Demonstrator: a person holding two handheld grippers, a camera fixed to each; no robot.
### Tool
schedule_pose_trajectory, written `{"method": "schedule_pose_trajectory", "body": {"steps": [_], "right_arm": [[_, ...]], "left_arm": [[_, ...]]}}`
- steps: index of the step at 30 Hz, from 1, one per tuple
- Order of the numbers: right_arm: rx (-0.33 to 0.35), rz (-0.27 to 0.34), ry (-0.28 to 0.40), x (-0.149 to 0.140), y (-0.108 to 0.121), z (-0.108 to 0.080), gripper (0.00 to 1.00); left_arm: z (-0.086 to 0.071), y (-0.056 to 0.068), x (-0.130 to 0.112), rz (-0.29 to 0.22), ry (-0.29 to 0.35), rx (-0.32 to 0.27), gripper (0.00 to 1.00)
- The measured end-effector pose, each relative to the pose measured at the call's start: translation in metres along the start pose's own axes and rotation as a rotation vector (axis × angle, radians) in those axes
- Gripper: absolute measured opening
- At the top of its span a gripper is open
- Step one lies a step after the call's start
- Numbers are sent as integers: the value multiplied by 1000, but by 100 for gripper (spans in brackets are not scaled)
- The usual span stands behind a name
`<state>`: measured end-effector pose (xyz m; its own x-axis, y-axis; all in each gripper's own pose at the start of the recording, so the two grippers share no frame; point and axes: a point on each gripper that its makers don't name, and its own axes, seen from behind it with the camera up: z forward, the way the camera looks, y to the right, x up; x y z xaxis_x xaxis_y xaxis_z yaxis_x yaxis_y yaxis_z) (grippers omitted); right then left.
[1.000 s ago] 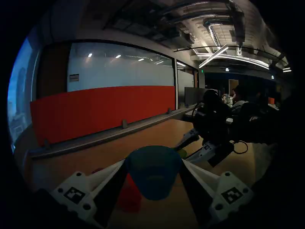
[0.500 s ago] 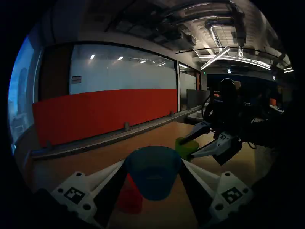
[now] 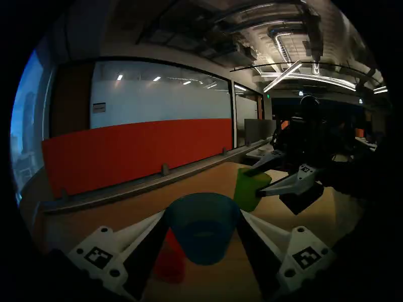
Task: Pour water
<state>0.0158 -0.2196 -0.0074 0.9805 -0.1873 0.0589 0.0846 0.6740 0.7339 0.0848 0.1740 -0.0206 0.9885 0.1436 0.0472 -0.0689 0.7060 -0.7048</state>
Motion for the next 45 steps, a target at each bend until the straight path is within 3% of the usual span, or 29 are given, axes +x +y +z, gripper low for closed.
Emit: {"method": "schedule_pose_trajectory", "body": {"steps": [17,45], "right_arm": [[-18,-17,120,36,-3,-12,91],[-25,-31,136,42,4,-8,92]], "left_arm": [[2,6,8,-5,18,-8,88],[10,4,11,-13,29,-23,89]]}}
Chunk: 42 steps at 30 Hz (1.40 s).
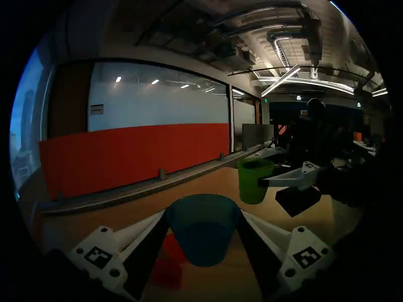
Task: Pour water
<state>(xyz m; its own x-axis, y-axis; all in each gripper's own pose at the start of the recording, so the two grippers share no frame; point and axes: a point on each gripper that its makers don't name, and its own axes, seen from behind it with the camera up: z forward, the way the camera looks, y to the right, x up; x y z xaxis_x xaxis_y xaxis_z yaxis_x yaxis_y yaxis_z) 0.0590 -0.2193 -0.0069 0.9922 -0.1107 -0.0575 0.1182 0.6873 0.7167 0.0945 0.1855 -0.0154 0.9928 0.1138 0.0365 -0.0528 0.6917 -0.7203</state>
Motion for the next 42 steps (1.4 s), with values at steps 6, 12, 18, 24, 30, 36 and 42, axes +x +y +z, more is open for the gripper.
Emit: {"method": "schedule_pose_trajectory", "body": {"steps": [6,12,18,24,30,36,42], "right_arm": [[6,3,-2,-2,0,0,92],[24,5,-5,-3,-4,1,92],[50,9,-15,-7,-11,4,91],[79,15,-24,-14,-21,9,91],[106,24,-32,-20,-31,13,91],[119,33,-40,-27,-36,14,91],[134,43,-44,-33,-40,16,91]], "left_arm": [[1,-2,0,18,-1,5,89],[3,-4,3,34,7,13,89],[5,-8,11,74,14,25,89],[10,-7,23,160,19,37,89],[15,-5,35,249,26,55,89],[19,-4,46,334,27,68,89],[23,-1,58,401,36,73,89]]}}
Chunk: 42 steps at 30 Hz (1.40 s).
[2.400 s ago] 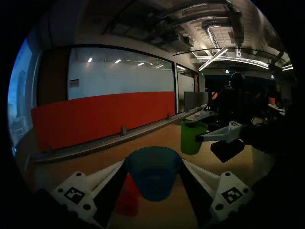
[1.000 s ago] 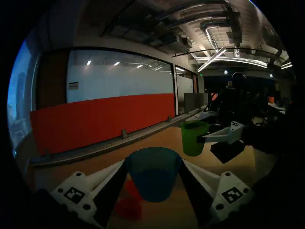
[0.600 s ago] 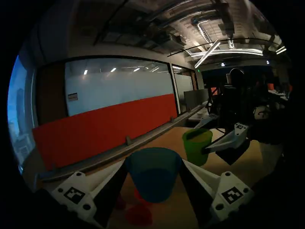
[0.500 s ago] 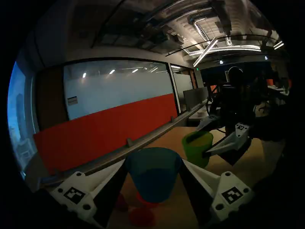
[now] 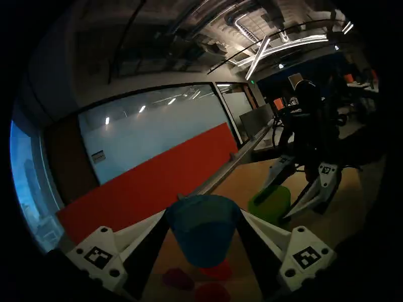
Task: Pour water
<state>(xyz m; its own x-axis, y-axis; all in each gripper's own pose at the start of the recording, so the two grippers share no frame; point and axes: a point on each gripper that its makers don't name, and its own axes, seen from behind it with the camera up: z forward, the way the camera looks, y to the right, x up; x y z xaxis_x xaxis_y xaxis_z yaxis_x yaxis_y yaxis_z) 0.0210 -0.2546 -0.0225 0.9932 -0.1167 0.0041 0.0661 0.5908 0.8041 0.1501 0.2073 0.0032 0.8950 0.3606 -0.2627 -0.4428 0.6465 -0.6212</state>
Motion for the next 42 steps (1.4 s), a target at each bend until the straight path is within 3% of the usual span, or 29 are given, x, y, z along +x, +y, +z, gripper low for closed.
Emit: {"method": "schedule_pose_trajectory", "body": {"steps": [20,32,42], "right_arm": [[45,1,-7,-10,-16,9,91],[54,-7,2,-6,-20,13,91],[65,-8,8,-5,-25,14,91]], "left_arm": [[7,3,25,230,-4,19,89],[9,14,37,388,-5,15,89],[15,11,43,462,-8,33,89]]}}
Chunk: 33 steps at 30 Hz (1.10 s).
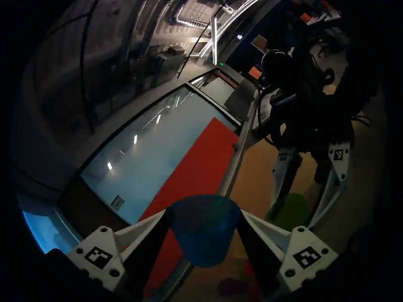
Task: Pour water
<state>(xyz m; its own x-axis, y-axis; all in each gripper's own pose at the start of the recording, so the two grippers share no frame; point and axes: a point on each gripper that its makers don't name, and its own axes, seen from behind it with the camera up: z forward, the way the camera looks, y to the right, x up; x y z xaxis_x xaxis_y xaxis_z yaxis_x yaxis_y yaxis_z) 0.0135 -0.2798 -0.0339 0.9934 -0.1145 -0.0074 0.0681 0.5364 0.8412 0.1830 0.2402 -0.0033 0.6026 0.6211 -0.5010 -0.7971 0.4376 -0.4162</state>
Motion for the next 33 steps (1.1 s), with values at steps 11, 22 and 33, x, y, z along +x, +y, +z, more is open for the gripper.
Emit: {"method": "schedule_pose_trajectory", "body": {"steps": [11,22,33], "right_arm": [[-1,-1,8,5,1,-1,91],[-5,-10,11,6,3,0,91],[-10,-12,13,8,7,1,91]], "left_arm": [[5,-2,0,74,-11,9,89],[6,-3,2,135,-17,25,89],[10,-5,6,194,-14,36,89]]}}
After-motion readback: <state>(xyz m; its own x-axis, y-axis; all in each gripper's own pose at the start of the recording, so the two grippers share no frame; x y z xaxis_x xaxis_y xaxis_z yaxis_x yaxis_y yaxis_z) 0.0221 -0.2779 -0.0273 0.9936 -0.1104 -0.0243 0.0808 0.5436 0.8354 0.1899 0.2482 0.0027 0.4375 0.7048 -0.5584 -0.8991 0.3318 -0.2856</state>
